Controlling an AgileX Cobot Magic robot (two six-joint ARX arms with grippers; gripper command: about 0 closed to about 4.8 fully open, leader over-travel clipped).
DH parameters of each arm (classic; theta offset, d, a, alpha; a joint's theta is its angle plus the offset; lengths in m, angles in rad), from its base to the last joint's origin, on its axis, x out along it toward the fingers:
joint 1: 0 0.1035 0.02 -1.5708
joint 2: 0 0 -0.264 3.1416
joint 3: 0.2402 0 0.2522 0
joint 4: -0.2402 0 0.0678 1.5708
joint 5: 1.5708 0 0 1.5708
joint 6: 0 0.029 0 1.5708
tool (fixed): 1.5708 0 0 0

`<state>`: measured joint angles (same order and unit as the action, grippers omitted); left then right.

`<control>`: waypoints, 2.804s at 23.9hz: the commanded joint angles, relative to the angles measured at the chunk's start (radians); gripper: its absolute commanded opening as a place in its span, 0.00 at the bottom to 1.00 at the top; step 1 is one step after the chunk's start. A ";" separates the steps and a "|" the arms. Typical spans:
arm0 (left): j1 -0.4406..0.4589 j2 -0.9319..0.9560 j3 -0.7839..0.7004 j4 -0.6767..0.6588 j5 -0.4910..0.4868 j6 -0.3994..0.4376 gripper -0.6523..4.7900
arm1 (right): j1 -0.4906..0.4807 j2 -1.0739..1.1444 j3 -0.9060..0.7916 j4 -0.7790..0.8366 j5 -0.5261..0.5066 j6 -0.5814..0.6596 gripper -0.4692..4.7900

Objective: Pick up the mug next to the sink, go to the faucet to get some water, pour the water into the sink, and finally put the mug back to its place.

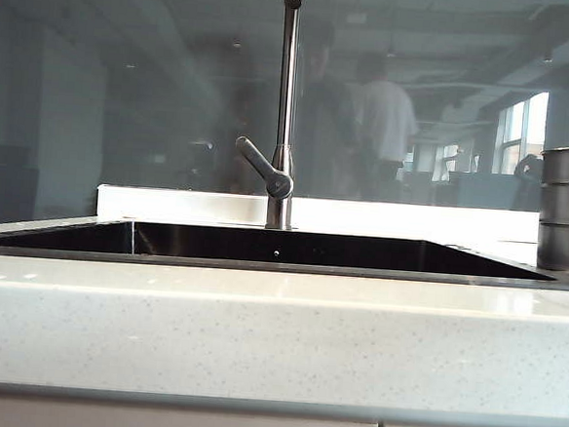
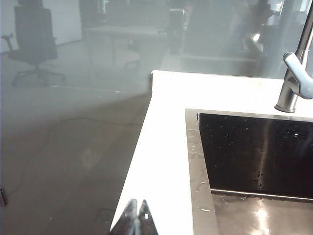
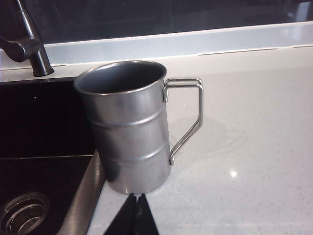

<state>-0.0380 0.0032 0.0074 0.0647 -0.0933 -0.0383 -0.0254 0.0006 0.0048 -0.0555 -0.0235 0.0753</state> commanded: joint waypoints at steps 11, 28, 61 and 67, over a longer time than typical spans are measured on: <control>-0.001 0.000 0.003 0.138 0.029 -0.004 0.11 | -0.001 0.002 0.014 0.142 -0.004 0.105 0.07; 0.000 0.000 0.004 0.196 0.030 -0.093 0.11 | -0.105 0.959 0.139 0.819 0.091 -0.131 0.57; -0.001 0.000 0.004 0.183 0.080 -0.093 0.11 | -0.139 1.336 0.213 1.144 -0.024 -0.068 0.49; -0.001 0.000 0.004 0.183 0.080 -0.093 0.11 | -0.139 1.343 0.213 1.178 -0.024 -0.045 0.38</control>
<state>-0.0406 0.0032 0.0078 0.2424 -0.0177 -0.1291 -0.1627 1.3430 0.2134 1.0985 -0.0460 0.0090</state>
